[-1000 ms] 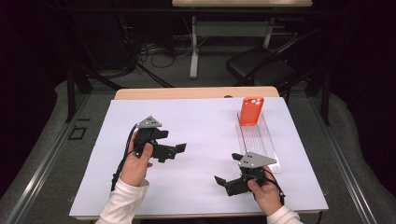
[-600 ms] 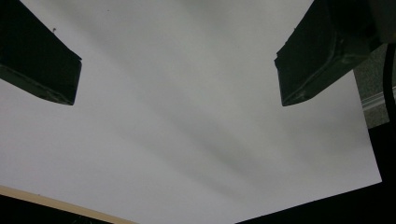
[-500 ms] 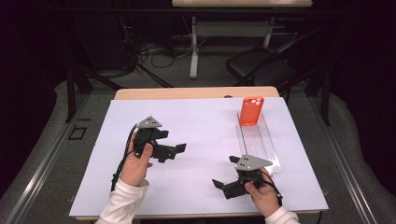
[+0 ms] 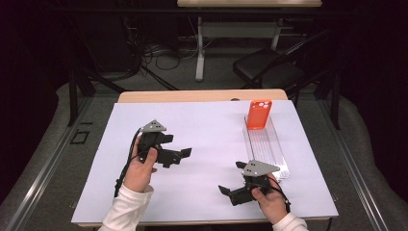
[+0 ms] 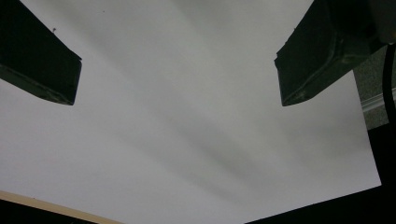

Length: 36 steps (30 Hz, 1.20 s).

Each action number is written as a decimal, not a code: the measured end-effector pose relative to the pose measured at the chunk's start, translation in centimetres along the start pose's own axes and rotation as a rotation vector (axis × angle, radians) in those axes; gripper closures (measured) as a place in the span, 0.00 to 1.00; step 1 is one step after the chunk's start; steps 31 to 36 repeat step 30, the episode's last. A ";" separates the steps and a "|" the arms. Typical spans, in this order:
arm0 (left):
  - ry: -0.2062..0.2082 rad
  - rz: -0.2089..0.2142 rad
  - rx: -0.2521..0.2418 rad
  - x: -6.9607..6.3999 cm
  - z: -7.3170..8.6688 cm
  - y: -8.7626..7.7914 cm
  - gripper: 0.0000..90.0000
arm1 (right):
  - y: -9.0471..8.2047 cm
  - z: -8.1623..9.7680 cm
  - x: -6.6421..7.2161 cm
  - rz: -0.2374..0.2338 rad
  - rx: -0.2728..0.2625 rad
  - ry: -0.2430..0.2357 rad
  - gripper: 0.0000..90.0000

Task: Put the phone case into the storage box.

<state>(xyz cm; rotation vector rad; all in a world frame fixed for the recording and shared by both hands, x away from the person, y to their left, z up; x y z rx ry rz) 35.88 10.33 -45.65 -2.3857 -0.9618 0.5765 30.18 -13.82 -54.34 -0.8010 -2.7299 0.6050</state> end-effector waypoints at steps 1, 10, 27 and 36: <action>0.001 0.001 0.000 0.0 0.0 0.0 0.13 | 0.0 0.0 0.0 -0.001 0.000 0.002 0.00; 0.004 -0.001 0.000 0.1 0.0 -0.1 0.13 | 0.1 0.1 0.0 -0.005 0.002 0.003 0.00; -0.002 -0.008 -0.005 0.3 0.0 -0.2 0.13 | 0.2 0.2 0.0 -0.009 0.004 0.010 0.00; -0.004 -0.007 -0.007 0.3 0.0 -0.2 0.13 | 0.2 0.2 0.0 -0.012 0.000 0.011 0.00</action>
Point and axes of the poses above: each handheld gripper's, and its own axes: y roughly forward along the jaws, z roughly out of its underside, x roughly to its left, the point moved 5 cm from there along y, roughly forward along the jaws, and after that the axes turned 5 degrees about -z, right-handed, at the moved point
